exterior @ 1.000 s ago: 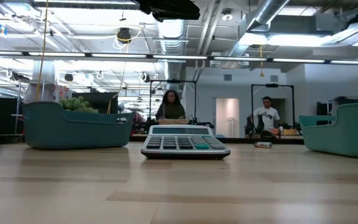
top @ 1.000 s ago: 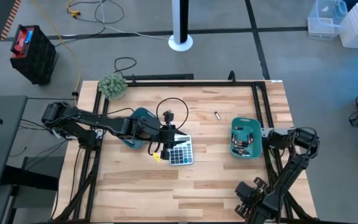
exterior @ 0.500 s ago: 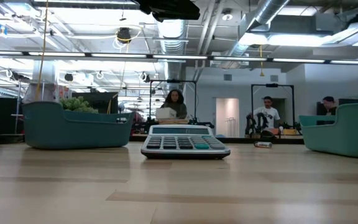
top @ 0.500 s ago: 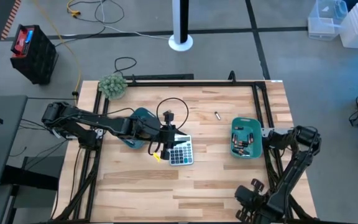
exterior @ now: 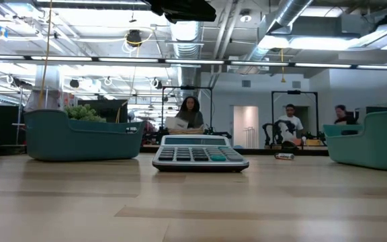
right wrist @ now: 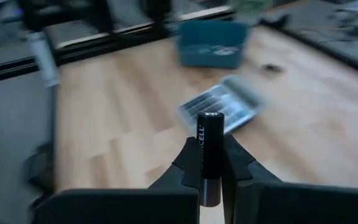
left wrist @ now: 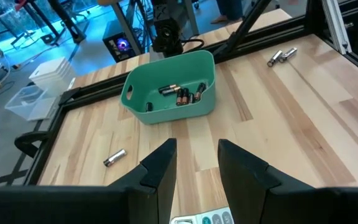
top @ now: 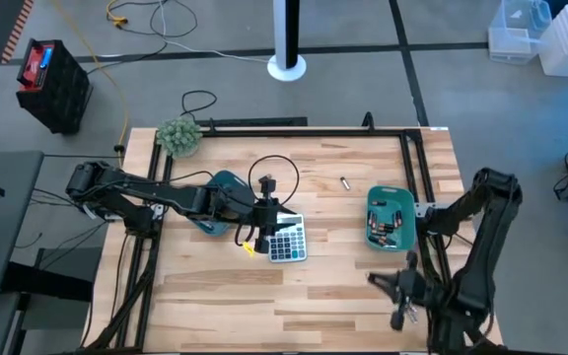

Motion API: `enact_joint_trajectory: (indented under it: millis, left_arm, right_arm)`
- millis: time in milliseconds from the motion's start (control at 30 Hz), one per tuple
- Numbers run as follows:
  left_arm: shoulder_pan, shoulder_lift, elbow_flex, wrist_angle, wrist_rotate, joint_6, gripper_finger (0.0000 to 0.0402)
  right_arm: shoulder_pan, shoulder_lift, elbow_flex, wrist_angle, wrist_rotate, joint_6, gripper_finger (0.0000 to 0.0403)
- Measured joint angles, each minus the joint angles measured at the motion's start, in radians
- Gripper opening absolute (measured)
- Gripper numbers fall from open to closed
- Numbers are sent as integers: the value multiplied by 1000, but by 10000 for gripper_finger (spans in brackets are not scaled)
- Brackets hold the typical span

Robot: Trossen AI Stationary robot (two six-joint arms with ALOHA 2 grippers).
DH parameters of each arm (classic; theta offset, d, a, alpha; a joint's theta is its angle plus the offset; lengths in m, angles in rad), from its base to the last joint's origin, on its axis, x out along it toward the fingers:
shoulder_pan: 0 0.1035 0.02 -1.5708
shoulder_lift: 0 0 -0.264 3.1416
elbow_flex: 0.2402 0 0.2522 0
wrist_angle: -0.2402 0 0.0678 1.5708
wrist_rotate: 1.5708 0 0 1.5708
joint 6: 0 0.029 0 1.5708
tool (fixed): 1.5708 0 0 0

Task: Sort batteries
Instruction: Put the brown/black battery into the green bin

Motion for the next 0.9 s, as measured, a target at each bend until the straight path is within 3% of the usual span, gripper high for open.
enact_joint_trajectory:
  millis: [133,333,600,700,900]
  left_arm:
    - [0,0,0,0,0,3,111]
    - [0,0,0,0,0,5,111]
    - [27,0,0,-9,0,7,111]
    - [31,0,0,-14,0,6,111]
    - [39,1,0,-20,0,7,111]
  right_arm:
    - [-64,-63,0,-231,-14,144,25]
    - [-189,-108,0,-454,-145,246,25]
    - [-405,-100,-69,-460,-416,223,34]
    - [-456,-100,-119,-462,-465,221,38]
    - [-522,-105,-172,-462,-593,196,93]
